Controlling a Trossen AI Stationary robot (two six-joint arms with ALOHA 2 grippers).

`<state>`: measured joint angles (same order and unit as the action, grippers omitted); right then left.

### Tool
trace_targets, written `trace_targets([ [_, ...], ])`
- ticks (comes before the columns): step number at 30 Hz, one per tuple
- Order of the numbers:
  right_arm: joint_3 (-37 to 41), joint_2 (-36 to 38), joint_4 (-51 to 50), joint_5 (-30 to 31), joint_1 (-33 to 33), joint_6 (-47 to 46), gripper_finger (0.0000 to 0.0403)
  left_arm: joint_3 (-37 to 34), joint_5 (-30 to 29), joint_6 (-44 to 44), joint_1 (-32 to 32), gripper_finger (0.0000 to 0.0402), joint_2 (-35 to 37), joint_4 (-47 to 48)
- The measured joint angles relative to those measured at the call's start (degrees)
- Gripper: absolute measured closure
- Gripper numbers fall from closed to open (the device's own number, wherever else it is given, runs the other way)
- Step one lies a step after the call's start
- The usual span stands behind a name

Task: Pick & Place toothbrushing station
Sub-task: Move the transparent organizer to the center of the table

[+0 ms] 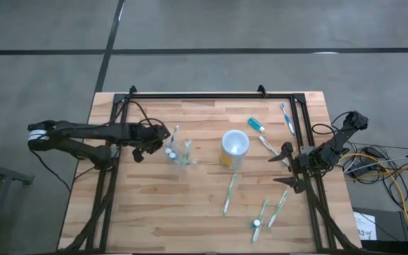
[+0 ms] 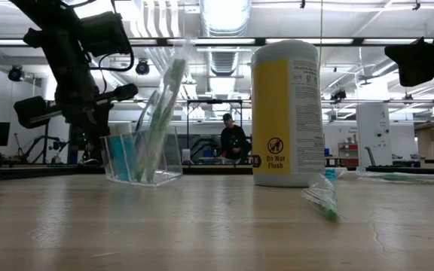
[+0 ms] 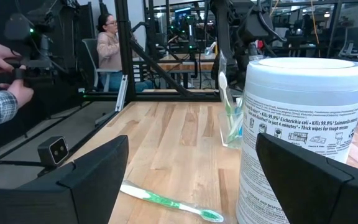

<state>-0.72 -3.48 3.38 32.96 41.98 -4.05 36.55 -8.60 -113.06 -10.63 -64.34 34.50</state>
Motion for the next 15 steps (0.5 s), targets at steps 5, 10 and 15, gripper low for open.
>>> trace_targets([
  [5, -0.01, 0.0, 0.0, 0.0, 0.0, 0.0, 0.0056, 1.18, 3.15, -0.02, 0.0, 0.0372, 0.01, 0.44],
  [10, 0.01, 0.0, 0.01, 0.0, 0.0, 0.0, 0.0053, 2.78, 7.09, -0.29, 0.0, 0.0372, 0.02, 3.0],
  [15, 0.01, 0.0, 0.0, 0.0, 0.0, 0.0, 0.0058, 3.03, 11.65, -1.89, -0.1, 0.0372, 0.04, 6.35],
])
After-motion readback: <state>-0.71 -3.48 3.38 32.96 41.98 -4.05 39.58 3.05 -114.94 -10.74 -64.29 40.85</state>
